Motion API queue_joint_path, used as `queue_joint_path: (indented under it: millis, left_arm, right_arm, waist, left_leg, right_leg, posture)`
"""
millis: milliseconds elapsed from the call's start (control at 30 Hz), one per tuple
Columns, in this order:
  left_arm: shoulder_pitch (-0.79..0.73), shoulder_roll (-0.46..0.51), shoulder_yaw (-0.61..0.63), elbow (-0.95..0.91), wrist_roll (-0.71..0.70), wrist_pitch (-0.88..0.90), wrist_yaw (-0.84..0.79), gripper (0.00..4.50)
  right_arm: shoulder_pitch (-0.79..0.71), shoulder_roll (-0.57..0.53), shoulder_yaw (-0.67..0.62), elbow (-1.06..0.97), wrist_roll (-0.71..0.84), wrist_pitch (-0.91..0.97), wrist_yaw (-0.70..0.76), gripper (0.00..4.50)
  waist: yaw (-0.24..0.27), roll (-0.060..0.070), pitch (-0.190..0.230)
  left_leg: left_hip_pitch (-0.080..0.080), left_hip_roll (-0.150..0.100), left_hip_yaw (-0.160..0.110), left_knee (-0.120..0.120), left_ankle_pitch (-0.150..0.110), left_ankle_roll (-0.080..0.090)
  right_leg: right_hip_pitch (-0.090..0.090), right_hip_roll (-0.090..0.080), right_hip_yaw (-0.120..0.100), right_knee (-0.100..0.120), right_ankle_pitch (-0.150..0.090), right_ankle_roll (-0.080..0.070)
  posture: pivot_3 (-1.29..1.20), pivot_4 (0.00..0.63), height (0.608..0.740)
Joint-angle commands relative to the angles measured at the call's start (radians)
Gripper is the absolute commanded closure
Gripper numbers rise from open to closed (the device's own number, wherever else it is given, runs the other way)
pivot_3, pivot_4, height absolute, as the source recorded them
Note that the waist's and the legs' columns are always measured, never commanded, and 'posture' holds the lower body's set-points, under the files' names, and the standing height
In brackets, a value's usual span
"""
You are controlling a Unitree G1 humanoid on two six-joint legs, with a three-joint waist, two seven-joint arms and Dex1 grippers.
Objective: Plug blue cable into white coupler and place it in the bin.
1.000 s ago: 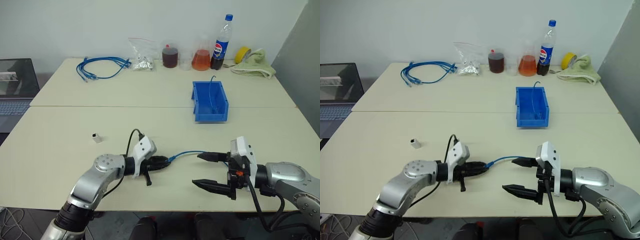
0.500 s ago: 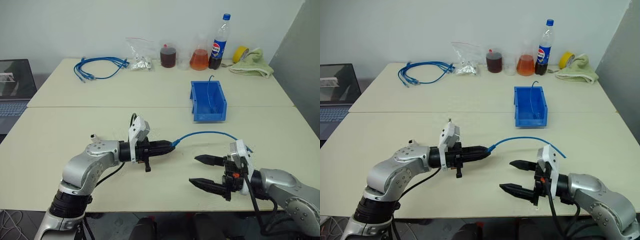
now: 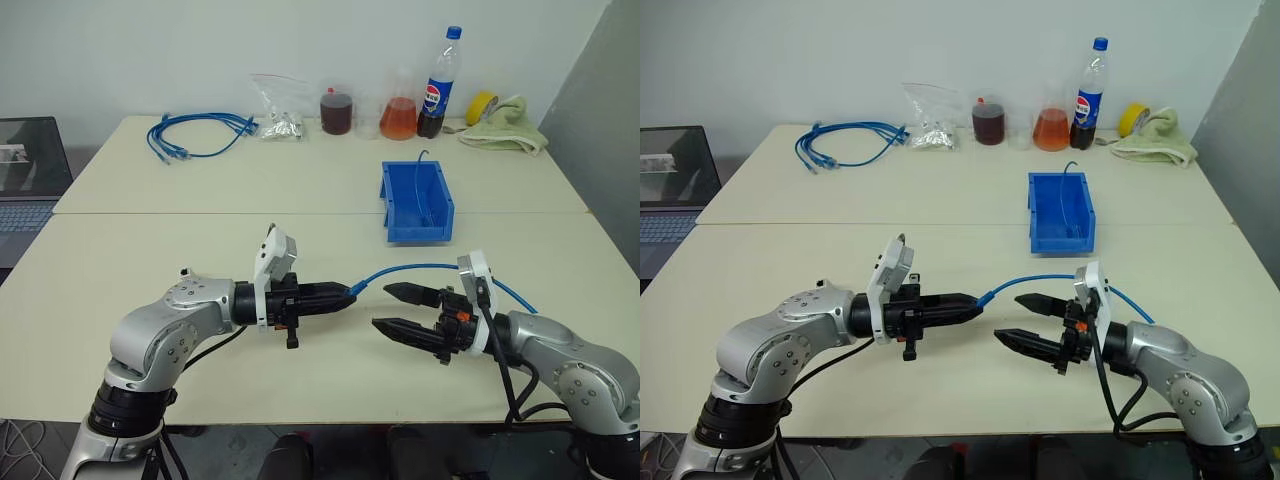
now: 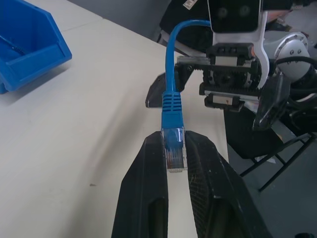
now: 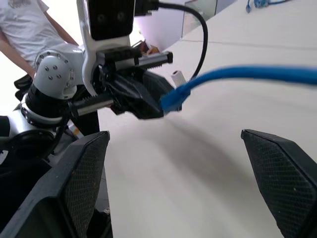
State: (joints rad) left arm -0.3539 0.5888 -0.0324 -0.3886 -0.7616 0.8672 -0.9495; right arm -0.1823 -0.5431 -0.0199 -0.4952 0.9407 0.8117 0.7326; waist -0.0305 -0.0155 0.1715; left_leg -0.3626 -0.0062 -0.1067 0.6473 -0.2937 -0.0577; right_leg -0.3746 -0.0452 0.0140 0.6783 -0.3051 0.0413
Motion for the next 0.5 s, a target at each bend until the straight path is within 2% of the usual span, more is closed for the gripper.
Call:
queue_joint_path:
  millis: [33,500]
  left_arm:
    - [-0.001,0.009,0.013,-0.035,-0.039,0.008,-0.006,4.24]
    - [-0.018,0.026,0.029,-0.033,-0.112,0.057,0.011,4.24]
  right_arm:
    - [-0.045,0.030,-0.002,0.006,0.052,0.015,-0.006,0.00]
    - [-0.093,0.057,0.023,0.043,0.067,0.034,0.036,0.00]
  waist:
    - [0.000,0.000,0.000]
    - [0.000,0.000,0.000]
  left_leg:
    - [0.000,0.000,0.000,0.000,0.000,0.000]
    - [0.000,0.000,0.000,0.000,0.000,0.000]
  right_leg:
    - [0.000,0.000,0.000,0.000,0.000,0.000]
    - [-0.001,0.000,0.001,0.000,0.000,0.000]
  posture:
    - [0.00,0.150,0.740]
    - [0.00,0.150,0.740]
